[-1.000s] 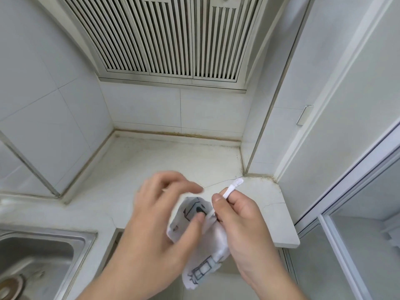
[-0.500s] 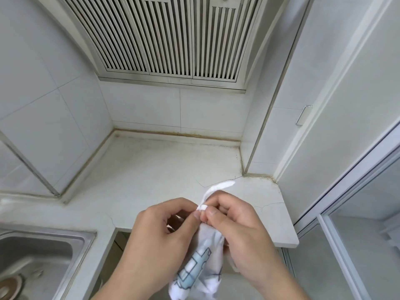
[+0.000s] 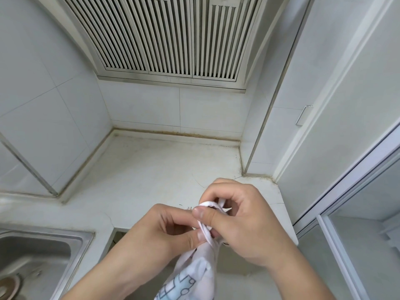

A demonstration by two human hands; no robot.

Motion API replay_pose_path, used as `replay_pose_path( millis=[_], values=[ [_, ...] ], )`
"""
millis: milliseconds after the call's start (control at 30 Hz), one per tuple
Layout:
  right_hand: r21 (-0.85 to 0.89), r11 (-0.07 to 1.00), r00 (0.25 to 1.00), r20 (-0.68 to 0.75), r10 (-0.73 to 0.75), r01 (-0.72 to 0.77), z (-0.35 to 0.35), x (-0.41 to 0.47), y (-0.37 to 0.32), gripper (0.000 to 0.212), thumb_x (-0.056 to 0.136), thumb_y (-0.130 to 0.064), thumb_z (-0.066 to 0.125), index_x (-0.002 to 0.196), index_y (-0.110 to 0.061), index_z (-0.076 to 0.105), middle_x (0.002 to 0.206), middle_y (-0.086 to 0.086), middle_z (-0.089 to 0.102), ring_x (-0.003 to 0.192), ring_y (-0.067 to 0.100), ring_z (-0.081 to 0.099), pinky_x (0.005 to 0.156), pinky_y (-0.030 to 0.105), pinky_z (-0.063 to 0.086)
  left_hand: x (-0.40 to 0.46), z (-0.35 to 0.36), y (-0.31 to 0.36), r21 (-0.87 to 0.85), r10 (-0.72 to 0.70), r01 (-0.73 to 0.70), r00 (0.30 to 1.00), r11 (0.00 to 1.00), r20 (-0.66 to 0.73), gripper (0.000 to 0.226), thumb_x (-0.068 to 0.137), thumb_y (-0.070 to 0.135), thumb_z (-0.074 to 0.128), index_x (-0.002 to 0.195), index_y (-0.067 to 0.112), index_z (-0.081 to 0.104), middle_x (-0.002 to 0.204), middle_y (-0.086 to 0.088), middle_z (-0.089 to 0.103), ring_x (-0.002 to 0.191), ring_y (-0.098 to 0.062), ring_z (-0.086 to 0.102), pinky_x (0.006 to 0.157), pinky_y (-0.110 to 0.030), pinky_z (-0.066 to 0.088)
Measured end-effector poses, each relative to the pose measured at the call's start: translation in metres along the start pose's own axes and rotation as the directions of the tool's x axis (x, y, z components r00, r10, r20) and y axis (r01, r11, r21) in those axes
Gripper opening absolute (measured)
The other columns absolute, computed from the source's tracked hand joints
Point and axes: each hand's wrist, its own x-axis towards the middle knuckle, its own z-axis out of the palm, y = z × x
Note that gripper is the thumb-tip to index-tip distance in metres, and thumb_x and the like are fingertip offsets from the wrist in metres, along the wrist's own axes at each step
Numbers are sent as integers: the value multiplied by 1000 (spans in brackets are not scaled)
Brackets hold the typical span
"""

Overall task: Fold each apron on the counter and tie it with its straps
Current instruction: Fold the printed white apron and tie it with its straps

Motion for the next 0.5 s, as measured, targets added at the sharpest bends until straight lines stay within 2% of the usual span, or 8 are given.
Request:
replay_pose_path(
  millis=[100, 167, 267, 333, 400, 467, 500],
  values=[
    [0, 999, 998, 43, 49, -49, -3, 2, 1, 18, 89, -24, 76, 73, -18, 70, 64, 2, 63, 60, 23, 60, 60, 40, 51, 2, -1, -4, -44, 15, -14, 1000, 999, 13, 15, 96, 9, 72, 105, 2, 82, 120, -14, 76, 122, -30, 69, 110, -43, 51],
    [-1, 997, 995, 59, 78, -78, -8, 3, 1, 18, 89, -22, 77, 74, -18, 70, 63, 5, 64, 61, 30, 62, 60, 45, 54, 2, 0, -4, -66, 2, -2, 1000, 998, 14, 18, 96, 11, 71, 105, -2, 81, 121, -16, 75, 121, -30, 69, 108, -44, 51],
    [-1, 994, 988, 107, 113, -113, -12, 6, -2, 19, 91, -18, 77, 73, -17, 71, 64, 7, 67, 56, 25, 66, 57, 39, 55, 3, 2, -2, -51, -42, 42, 999, 998, -2, 26, 93, 28, 72, 101, 6, 83, 114, -12, 78, 107, -30, 74, 96, -44, 54],
    [-21, 991, 984, 114, 137, -135, -11, 8, -1, 20, 91, -20, 79, 73, -17, 70, 64, 6, 68, 56, 20, 66, 56, 35, 53, 4, 6, -2, -13, -68, 67, 998, 998, -18, 28, 91, 36, 72, 99, 10, 83, 110, -9, 79, 99, -32, 74, 94, -44, 53],
    [-27, 983, 981, 60, 185, -184, -10, 11, 1, 20, 89, -25, 81, 76, -17, 68, 62, 4, 65, 52, 15, 58, 53, 30, 48, 5, 9, -3, -6, -80, 80, 996, 997, -36, 33, 90, 39, 73, 96, 8, 81, 98, -5, 80, 82, -25, 69, 85, -35, 49],
    [206, 924, 946, 61, 317, -323, -14, 12, 5, 21, 89, -23, 82, 84, -12, 65, 60, 7, 55, 45, 15, 43, 43, 24, 35, 7, 11, -2, -31, -77, 75, 994, 997, -80, 36, 90, 40, 72, 86, 4, 74, 74, 1, 67, 65, -16, 56, 71, -23, 42],
    [381, 837, 918, 115, 380, -394, -17, 12, 6, 22, 87, -22, 82, 87, -10, 64, 60, 9, 49, 43, 15, 36, 40, 21, 27, 7, 12, -1, -41, -74, 70, 991, 997, -108, 35, 89, 40, 71, 80, 7, 70, 68, 2, 59, 61, -13, 50, 66, -20, 39]
  ],
)
